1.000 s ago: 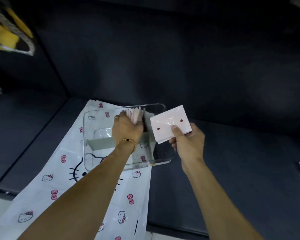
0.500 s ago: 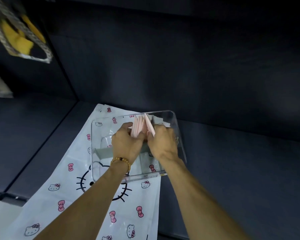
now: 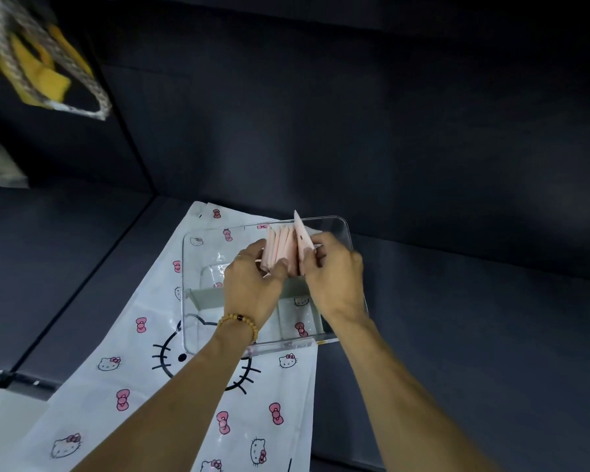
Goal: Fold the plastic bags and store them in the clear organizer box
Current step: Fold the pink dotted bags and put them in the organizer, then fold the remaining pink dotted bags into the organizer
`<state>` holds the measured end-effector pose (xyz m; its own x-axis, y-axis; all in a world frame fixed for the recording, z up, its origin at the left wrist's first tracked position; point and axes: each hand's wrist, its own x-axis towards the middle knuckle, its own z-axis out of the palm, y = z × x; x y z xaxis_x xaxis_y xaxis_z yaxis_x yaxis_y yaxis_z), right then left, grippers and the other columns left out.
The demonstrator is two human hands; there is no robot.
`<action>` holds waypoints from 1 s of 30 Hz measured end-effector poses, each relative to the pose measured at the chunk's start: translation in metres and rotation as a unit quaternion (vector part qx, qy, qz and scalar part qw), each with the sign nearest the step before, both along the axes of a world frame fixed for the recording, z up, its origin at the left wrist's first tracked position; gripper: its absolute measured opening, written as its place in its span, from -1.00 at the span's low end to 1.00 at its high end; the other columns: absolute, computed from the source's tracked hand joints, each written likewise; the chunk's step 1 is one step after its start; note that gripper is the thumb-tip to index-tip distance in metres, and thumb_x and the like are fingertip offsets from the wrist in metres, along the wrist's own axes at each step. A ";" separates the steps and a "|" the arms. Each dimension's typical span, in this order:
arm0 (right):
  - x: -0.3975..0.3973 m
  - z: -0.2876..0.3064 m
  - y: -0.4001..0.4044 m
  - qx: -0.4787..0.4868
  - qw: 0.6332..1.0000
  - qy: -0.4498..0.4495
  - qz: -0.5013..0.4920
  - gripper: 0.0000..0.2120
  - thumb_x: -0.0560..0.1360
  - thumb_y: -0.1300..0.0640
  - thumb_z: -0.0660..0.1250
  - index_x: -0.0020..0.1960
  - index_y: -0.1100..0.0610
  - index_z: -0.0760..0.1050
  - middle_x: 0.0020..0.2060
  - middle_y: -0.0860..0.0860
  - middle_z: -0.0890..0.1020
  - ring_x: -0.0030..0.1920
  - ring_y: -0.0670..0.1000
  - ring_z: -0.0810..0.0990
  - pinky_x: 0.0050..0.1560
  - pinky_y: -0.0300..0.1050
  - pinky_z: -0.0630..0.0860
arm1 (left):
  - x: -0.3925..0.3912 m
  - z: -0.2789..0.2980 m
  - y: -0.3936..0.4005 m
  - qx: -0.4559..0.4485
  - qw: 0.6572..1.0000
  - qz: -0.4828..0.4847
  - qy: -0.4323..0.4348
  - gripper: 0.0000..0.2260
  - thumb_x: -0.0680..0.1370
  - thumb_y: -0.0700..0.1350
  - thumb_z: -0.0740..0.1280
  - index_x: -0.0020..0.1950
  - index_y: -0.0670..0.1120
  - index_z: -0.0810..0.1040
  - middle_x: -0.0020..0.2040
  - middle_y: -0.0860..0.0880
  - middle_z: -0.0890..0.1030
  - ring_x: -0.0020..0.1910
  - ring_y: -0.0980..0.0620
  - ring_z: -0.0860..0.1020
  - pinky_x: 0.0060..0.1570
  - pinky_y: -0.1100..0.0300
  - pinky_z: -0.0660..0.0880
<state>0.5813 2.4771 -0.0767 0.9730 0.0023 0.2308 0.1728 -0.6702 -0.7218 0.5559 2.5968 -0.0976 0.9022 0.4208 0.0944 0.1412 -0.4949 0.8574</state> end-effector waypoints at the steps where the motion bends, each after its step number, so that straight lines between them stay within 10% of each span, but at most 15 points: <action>1: 0.001 -0.003 0.000 -0.032 0.999 0.001 -0.004 -0.89 0.51 0.19 0.30 0.01 0.11 0.58 -0.19 0.03 0.66 -0.23 0.06 0.61 -0.17 -0.01 0.59 | -0.001 0.000 -0.001 0.003 1.000 -0.004 -0.001 -0.63 0.47 -0.05 0.39 0.26 -0.04 0.51 0.02 -0.03 0.63 -0.09 0.04 0.61 -0.33 0.49 0.44; 10: 0.002 0.002 -0.014 0.013 0.996 0.088 0.008 -0.78 0.52 0.07 0.31 0.11 0.10 0.60 -0.04 -0.02 0.68 -0.08 -0.05 0.64 0.03 -0.09 0.59 | -0.004 0.013 -0.004 -0.017 0.999 -0.006 0.030 -0.64 0.52 -0.03 0.34 0.29 -0.10 0.49 0.10 -0.07 0.62 0.00 0.01 0.58 -0.16 0.45 0.42; 17: -0.055 0.022 -0.092 0.157 0.978 0.083 -0.107 -0.70 0.59 0.01 0.23 0.27 0.06 0.51 -0.03 -0.17 0.62 -0.14 -0.32 0.53 0.00 -0.44 0.40 | -0.058 0.031 -0.058 -0.222 0.974 0.045 -0.018 -0.79 0.59 -0.08 0.26 0.21 -0.04 0.53 0.02 0.17 0.59 -0.02 0.36 0.53 -0.02 0.55 0.40; 19: -0.076 0.021 -0.128 0.176 0.970 0.086 -0.147 -0.69 0.60 0.00 0.21 0.28 0.05 0.50 -0.08 -0.23 0.57 -0.13 -0.39 0.50 -0.12 -0.55 0.35 | -0.075 0.027 -0.091 -0.274 0.962 0.018 -0.007 -0.82 0.58 -0.09 0.27 0.15 -0.04 0.56 0.06 0.06 0.62 0.05 0.24 0.55 0.17 0.27 0.47; 24: -0.131 0.010 -0.247 0.170 0.942 0.076 -0.279 -0.72 0.61 0.07 0.21 0.25 0.13 0.52 0.02 -0.02 0.62 -0.06 -0.16 0.52 0.00 -0.35 0.38 | -0.109 0.017 -0.200 -0.345 0.930 -0.111 0.056 -0.85 0.59 -0.16 0.26 0.03 0.06 0.57 0.14 -0.03 0.60 0.18 0.01 0.55 0.30 -0.04 0.41; 30: -0.193 -0.022 -0.403 0.100 0.877 0.120 -0.455 -0.66 0.61 0.08 0.17 0.30 0.20 0.48 0.22 0.14 0.58 0.22 0.14 0.52 0.22 -0.12 0.36 | -0.124 -0.010 -0.330 -0.264 0.922 -0.265 0.102 -0.86 0.59 -0.16 0.25 0.06 0.04 0.56 0.05 0.02 0.63 0.07 0.10 0.58 0.09 0.28 0.49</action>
